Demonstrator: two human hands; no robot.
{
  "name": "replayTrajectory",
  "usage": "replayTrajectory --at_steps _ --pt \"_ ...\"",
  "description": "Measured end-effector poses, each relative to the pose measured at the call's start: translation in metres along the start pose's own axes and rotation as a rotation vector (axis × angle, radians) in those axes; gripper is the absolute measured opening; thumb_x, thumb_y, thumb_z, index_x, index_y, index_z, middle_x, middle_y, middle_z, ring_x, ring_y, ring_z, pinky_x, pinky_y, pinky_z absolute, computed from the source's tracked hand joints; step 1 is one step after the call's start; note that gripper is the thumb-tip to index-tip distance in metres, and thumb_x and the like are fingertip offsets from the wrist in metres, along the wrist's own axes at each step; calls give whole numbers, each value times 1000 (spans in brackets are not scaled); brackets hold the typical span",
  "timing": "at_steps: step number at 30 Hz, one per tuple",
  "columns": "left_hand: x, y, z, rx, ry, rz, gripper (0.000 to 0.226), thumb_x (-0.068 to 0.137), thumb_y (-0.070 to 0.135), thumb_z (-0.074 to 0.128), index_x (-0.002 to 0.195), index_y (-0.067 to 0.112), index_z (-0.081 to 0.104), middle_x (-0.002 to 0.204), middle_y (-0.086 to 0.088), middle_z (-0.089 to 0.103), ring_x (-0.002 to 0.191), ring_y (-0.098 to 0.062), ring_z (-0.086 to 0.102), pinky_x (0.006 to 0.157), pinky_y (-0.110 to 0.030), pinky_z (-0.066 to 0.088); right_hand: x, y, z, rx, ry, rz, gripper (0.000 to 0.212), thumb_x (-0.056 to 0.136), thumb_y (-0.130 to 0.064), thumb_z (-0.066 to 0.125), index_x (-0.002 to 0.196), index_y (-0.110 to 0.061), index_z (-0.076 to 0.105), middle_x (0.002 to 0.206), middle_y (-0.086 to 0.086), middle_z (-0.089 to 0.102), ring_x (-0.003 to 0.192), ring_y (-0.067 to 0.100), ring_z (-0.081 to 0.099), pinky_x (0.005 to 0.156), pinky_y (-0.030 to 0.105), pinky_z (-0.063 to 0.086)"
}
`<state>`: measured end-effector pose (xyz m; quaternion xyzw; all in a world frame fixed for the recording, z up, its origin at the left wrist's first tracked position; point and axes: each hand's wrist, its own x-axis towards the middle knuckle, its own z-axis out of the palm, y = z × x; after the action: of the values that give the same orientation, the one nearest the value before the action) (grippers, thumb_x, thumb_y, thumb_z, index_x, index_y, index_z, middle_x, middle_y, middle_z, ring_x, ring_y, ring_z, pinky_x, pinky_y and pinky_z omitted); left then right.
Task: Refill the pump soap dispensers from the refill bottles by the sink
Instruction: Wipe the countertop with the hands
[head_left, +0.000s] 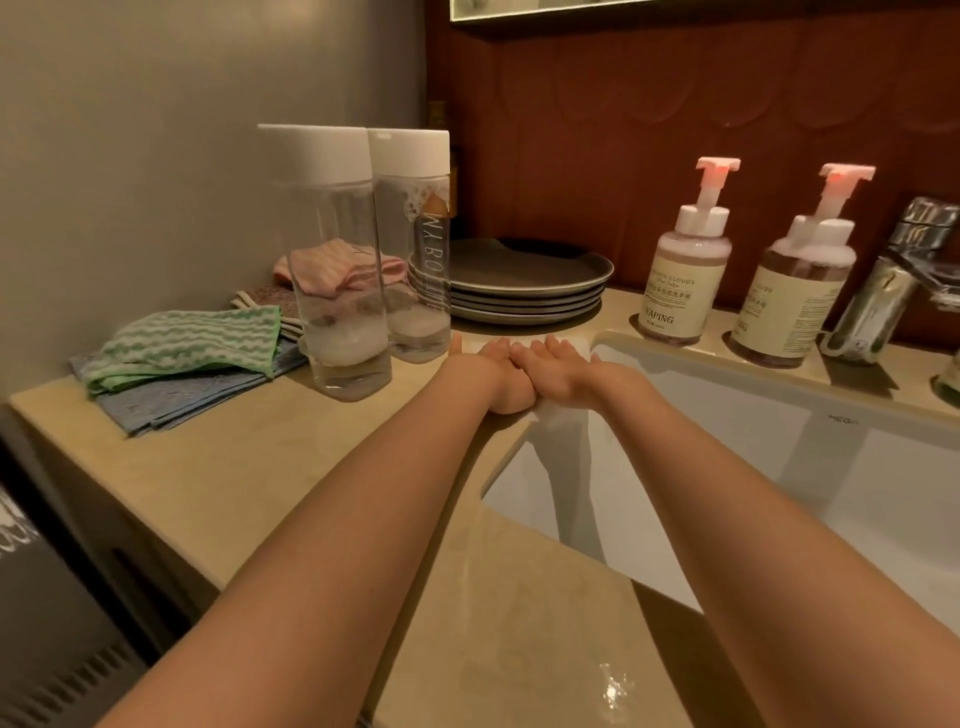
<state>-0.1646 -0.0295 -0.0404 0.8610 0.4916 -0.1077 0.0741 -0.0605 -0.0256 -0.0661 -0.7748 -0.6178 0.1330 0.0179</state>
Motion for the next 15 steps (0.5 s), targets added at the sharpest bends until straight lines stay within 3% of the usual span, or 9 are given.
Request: replayTrajectory --at_steps 15 --pt "-69 -34 23 15 -38 -9 63 99 43 21 149 19 -11 157 -1 -14 143 -17 -15 111 -51 -18 -74 -53 17 -24 -72 -25 66 98 -54 3 153 -19 0 159 5 -6 146 21 -10 115 47 -7"
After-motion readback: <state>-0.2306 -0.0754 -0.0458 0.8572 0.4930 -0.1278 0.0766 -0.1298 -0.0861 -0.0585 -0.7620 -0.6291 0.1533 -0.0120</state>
